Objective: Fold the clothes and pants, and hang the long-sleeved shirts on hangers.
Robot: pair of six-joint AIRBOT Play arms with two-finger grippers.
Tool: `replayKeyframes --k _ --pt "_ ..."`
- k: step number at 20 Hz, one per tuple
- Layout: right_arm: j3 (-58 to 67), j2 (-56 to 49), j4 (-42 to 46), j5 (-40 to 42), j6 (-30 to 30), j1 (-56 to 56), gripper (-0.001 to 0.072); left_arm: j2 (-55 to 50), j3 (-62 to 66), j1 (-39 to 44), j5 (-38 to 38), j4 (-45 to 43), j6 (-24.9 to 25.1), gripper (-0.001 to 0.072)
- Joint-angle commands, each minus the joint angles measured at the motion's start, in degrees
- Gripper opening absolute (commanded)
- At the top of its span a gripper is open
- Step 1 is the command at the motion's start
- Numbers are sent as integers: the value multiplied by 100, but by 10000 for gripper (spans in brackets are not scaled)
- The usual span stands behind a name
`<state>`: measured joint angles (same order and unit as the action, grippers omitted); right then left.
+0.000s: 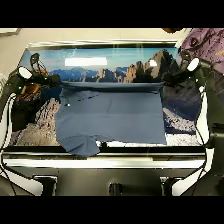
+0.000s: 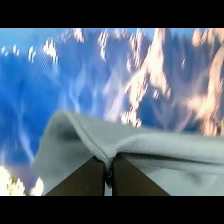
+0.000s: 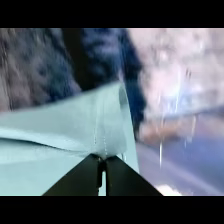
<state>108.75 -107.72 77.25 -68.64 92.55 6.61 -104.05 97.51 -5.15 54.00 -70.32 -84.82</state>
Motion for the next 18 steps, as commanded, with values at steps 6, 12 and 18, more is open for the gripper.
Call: replayKeyframes --k 6,12,18 --pt "-197 -140 37 -1904 4 -4 26 -46 28 2 2304 -498 -103 17" --pt "-479 -262 17 -2100 28 -4 26 -63 -232 13 2785 -667 -396 18" --pt "-483 -533 -28 -2369 114 -4 51 -337 -258 24 2741 -577 -393 23"
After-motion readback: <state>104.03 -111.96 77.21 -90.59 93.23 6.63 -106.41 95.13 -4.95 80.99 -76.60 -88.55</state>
